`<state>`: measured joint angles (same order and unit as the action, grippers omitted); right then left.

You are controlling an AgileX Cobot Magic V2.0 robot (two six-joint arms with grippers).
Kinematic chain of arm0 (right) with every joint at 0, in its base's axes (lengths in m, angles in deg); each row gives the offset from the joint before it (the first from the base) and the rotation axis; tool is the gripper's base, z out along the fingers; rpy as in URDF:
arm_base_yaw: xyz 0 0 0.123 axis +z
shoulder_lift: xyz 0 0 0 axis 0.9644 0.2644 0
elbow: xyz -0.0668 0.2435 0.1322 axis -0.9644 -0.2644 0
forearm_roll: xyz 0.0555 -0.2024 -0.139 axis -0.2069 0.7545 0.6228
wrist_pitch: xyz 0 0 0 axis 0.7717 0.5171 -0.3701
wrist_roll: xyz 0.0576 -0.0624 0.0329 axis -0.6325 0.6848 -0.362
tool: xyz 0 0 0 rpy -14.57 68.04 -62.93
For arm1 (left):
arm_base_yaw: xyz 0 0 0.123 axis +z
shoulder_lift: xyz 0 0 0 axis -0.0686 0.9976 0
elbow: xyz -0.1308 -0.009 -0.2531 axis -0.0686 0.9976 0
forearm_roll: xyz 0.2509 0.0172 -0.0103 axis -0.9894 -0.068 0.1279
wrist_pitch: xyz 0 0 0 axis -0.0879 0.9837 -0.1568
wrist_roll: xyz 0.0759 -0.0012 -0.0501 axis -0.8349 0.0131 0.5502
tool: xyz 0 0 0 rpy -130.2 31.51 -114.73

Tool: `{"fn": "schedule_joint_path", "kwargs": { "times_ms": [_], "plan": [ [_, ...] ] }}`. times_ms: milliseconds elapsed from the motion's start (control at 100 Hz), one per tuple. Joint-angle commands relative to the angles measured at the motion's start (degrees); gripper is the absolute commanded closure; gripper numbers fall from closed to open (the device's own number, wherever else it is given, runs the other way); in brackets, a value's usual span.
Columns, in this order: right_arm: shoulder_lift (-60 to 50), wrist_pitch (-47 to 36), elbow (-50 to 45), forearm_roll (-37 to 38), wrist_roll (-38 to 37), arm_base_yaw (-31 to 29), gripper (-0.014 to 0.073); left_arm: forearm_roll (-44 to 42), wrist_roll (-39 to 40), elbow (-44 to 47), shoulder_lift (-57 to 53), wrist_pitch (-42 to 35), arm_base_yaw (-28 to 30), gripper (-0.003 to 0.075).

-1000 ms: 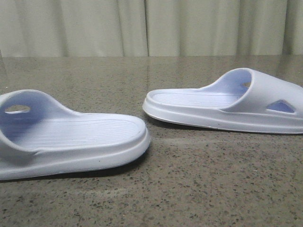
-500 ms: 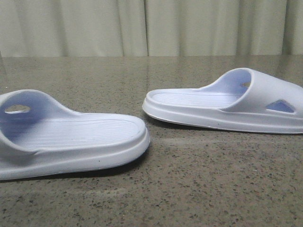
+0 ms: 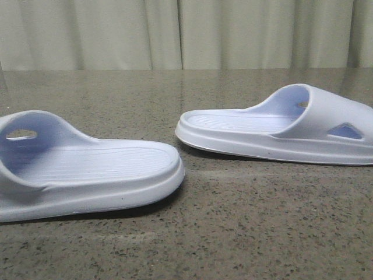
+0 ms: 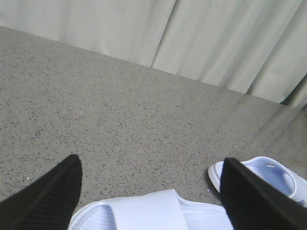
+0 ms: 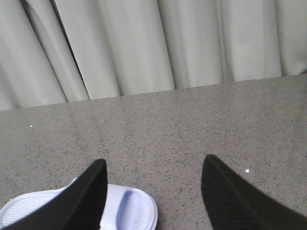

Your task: Insert blue slippers together front up

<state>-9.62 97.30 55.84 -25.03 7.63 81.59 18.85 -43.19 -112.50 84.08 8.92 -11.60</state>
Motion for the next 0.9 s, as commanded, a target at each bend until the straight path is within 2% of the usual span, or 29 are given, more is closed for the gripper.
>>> {"fn": "schedule_joint_path", "kwargs": {
  "times_ms": [0, 70, 240, 490, 770, 890],
  "plan": [
    [1.2, -4.9, 1.9, 0.1, -0.1, -0.4, 0.0213, 1.7, 3.8, -0.2, 1.2, -5.6, -0.3, 0.017],
    [1.2, -4.9, 1.9, 0.1, -0.1, -0.4, 0.0213, 1.7, 8.5, 1.9, 1.2, -8.9, -0.3, 0.017],
    [1.2, -4.9, 1.9, 0.1, -0.1, -0.4, 0.0213, 1.7, 13.9, 7.4, 1.2, -13.7, -0.3, 0.017],
    [1.2, -4.9, 1.9, 0.1, -0.1, -0.4, 0.0213, 1.7, 18.0, 13.8, 1.2, -17.7, -0.3, 0.017],
    [1.2, -5.2, 1.9, 0.1, -0.1, -0.4, 0.0213, 1.8, 24.0, 17.1, 1.2, -18.4, -0.3, 0.0171],
    [1.2, -5.2, 1.9, 0.1, -0.1, -0.4, 0.0213, 3.0, 24.3, 18.5, 1.2, -17.9, -0.3, 0.0171]
  ]
}}
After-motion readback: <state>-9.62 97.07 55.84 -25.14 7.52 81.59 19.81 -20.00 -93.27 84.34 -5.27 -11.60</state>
